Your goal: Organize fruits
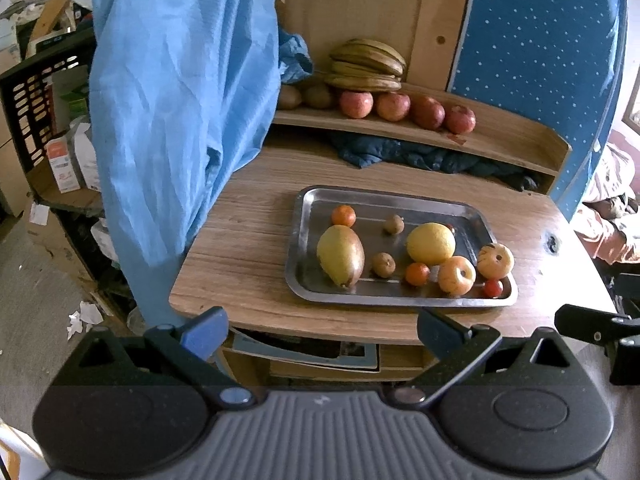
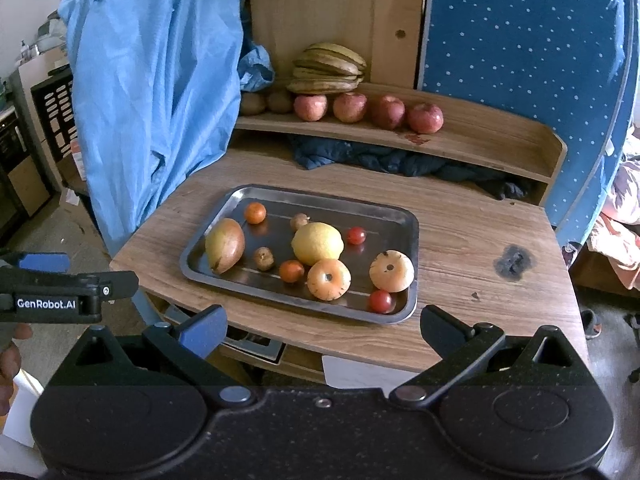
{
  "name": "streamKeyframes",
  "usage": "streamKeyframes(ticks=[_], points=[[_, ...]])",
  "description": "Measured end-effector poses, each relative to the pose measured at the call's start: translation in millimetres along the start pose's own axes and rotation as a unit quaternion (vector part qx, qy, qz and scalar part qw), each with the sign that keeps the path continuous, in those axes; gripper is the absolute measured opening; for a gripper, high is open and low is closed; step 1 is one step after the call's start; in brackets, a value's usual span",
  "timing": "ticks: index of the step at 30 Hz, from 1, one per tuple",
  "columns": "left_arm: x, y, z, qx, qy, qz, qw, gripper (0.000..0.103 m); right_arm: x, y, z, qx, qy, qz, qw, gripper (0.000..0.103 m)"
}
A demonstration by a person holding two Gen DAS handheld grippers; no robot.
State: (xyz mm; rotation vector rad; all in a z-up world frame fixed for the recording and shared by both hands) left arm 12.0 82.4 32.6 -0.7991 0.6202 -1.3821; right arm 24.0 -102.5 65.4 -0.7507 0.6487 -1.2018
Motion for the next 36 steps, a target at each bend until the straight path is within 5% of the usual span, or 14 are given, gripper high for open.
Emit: streamKeyframes(ticks=[36], points=[[14,20,9,-0.020,0.032,-0.020,0.9991,0.103,11,15,7,-0.039,0.015,-0.017,0.999,0.102]])
Point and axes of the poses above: each gripper's, at about its wrist camera, not at the fingertips, and y roughly the way its jaws point, x to its right, z to its top, the point moved 3 cm from there along y, roughly the way its jaws point, and after that the axes turned 1 degree about -x, right-handed, at the moved point
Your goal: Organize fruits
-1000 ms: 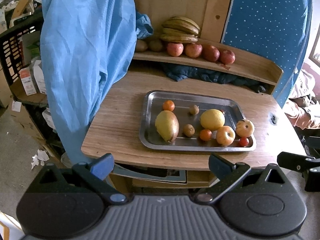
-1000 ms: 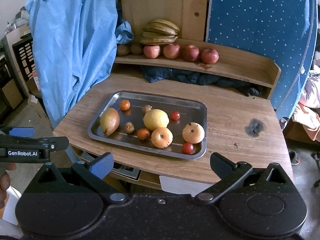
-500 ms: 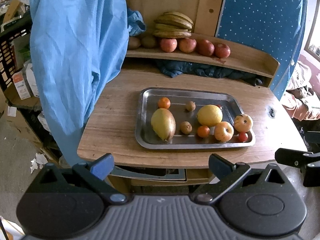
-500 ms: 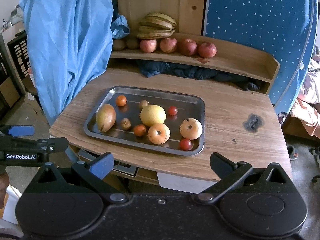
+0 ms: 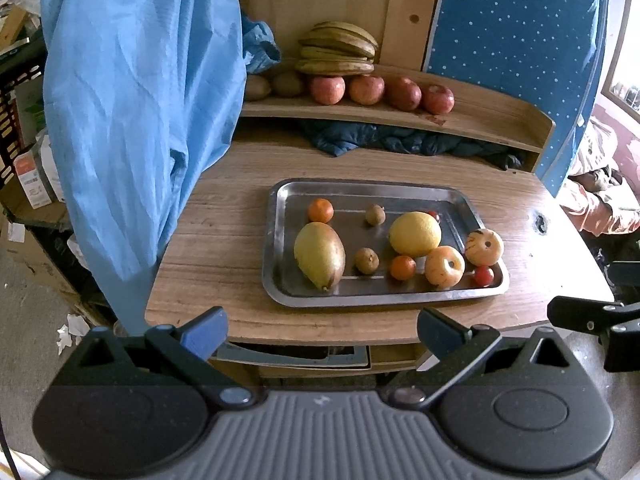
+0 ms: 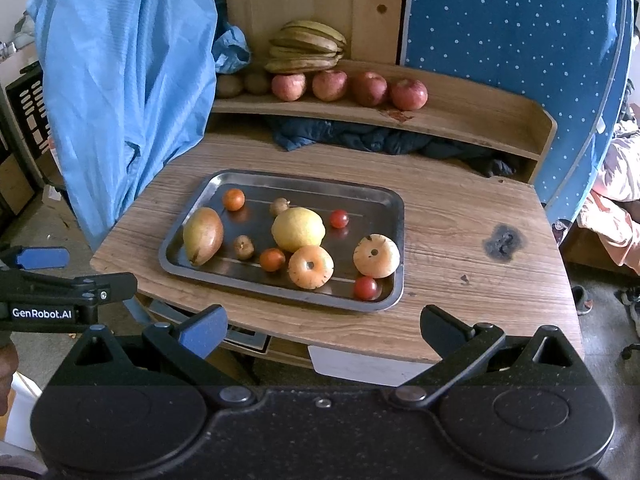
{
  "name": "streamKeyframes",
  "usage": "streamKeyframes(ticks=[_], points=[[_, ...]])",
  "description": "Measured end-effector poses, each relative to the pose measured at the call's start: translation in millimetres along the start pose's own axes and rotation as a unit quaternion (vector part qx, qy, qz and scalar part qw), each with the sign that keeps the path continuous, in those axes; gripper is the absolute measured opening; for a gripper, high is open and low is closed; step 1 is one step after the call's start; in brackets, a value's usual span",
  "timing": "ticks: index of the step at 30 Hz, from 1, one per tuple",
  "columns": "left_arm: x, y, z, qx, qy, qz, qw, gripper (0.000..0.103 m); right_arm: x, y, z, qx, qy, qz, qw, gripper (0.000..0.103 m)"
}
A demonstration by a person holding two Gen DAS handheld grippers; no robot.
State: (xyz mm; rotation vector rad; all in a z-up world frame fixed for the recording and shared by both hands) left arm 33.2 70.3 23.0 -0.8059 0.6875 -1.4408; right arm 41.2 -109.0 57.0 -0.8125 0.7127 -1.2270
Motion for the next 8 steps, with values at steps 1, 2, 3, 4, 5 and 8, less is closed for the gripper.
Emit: streamKeyframes(ticks=[1,2,3,4,5,8], points=[[-0.1,0.1,0.0,0.000,0.000,0.000,1.0000,0.103,-0.8,0.9,0.5,-0.001,0.001,0.000,1.000,0.102],[-0.4,1.0,0.5,-0.001,-0.001,0.001,1.0000,0.103,-1.1,1.7,0.8,-0.001,0.001,-0.001,1.000,0.102],[-0.7,2.7,1.8,-0.003,-0.002,0.000,1.0000,0.103,-1.2,2.4,1.3,-0.002,0.001,0.000,1.000,0.102],[-1.0,3.8,2.6,-0.004,-0.003,0.000,1.0000,0.103,-0.8,2.8,1.7,-0.002,0.001,0.000,1.000,0.102],[-1.8,4.7,3.5,-0.005,-0.003,0.000,1.0000,0.103,-0.8,3.0,1.9,-0.002,0.001,0.000,1.000,0.102],[-4.1,7.3,5.7,-0.007,-0.003,0.001,1.0000,0.103,-1.1,5.6,3.5,-0.003,0.001,0.000,1.000,0.102]])
Point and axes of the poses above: each gripper's, at about its wrist camera, not at the fingertips, and y roughly the way its jaws point, x to its right, z to its top, the point moved 3 cm from there along y, roughly the way its jaws point, and after that the axes turned 1 degree about -x, right-handed, at the moved point
